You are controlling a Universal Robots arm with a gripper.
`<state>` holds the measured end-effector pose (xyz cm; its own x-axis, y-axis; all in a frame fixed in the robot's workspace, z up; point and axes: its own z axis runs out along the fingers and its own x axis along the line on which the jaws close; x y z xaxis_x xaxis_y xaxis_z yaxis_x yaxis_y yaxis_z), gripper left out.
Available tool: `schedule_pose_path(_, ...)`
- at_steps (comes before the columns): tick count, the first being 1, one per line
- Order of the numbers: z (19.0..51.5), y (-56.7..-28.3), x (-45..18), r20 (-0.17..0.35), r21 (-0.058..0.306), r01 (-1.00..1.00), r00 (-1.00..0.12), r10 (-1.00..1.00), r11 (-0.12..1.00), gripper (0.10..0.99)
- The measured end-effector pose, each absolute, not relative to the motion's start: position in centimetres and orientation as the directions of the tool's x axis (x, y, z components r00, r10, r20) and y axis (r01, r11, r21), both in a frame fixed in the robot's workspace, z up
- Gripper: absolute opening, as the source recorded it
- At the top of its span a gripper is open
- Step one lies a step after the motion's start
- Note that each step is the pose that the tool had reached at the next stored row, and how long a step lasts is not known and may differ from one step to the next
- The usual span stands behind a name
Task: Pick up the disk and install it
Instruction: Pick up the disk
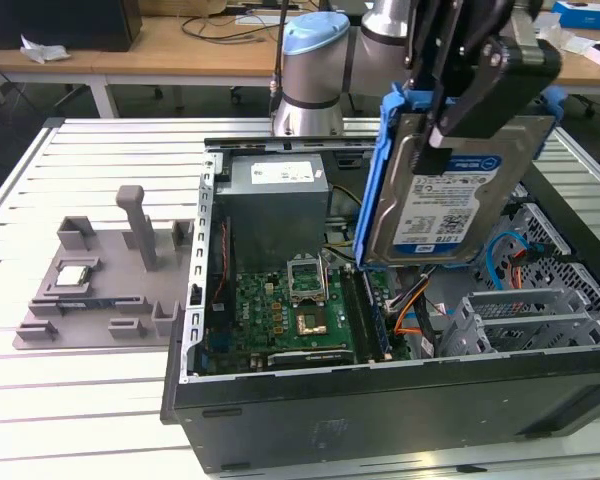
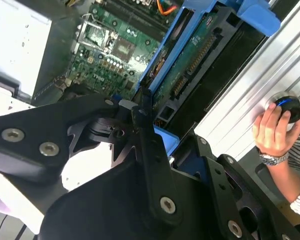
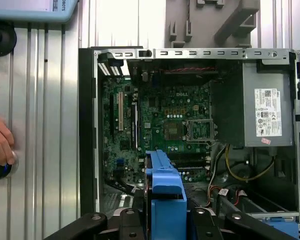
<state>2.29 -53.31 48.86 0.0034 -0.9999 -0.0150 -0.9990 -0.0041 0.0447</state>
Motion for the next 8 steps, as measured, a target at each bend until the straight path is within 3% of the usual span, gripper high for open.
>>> schedule_pose_path(8,48.7,-56.0,3.5,-0.015,0.046,-0.999,0.004,-1.0,-0.004,0.369)
